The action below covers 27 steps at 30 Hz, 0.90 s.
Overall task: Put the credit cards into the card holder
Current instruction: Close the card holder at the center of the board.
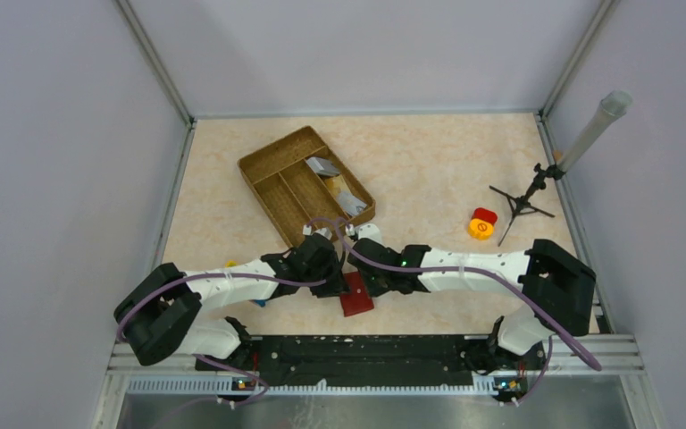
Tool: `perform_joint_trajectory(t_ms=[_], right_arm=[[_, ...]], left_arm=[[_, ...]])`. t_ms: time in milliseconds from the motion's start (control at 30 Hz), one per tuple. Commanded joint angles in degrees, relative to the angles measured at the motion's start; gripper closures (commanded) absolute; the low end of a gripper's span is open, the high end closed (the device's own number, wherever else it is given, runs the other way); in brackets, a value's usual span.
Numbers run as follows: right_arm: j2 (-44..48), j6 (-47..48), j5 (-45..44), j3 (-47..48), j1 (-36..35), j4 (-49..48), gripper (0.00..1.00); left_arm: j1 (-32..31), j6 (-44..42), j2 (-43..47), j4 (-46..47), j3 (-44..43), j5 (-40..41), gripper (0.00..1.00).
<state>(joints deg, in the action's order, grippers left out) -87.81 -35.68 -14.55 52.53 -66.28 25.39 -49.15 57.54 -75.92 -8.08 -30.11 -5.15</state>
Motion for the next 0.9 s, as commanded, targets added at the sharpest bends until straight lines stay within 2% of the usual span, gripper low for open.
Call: perform_joint_trajectory(t_ms=[0, 167, 233, 367, 400, 600, 867], right_arm=[[2.29, -0.40, -1.18, 2.68, -0.80, 0.10, 0.78], [2.38, -0.64, -1.54, 2.67, -0.87, 0.14, 0.79], [2.31, -0.60, -1.63, 2.62, -0.87, 0.23, 0.83], [2.20, -0.84, -1.73, 2.55, -0.87, 0.25, 0.99], [2.25, -1.00, -1.77, 2.56, -0.87, 0.21, 1.00], [3.11, -0.88, 1.68, 1.02, -0.87, -3.71, 1.00], [-0.26, -0.31, 3.41, 1.47, -0.87, -5.71, 1.00]], left_arm=[[-0.32, -1.46, -3.16, -4.76, 2.51, 1.41, 0.69], [-0.33, -1.40, -3.04, -4.76, 2.55, 1.46, 0.69], [-0.28, -1.38, -3.02, -4.76, 2.60, 1.38, 0.69], [-0.26, -1.38, -2.85, -4.76, 2.60, 1.38, 0.69], [-0.25, -1.38, -2.85, -4.78, 2.63, 1.39, 0.69], [-0.30, -1.38, -2.92, -4.69, 2.69, 1.24, 0.70], [-0.34, -1.46, -2.95, -4.49, 2.76, 0.92, 0.70]])
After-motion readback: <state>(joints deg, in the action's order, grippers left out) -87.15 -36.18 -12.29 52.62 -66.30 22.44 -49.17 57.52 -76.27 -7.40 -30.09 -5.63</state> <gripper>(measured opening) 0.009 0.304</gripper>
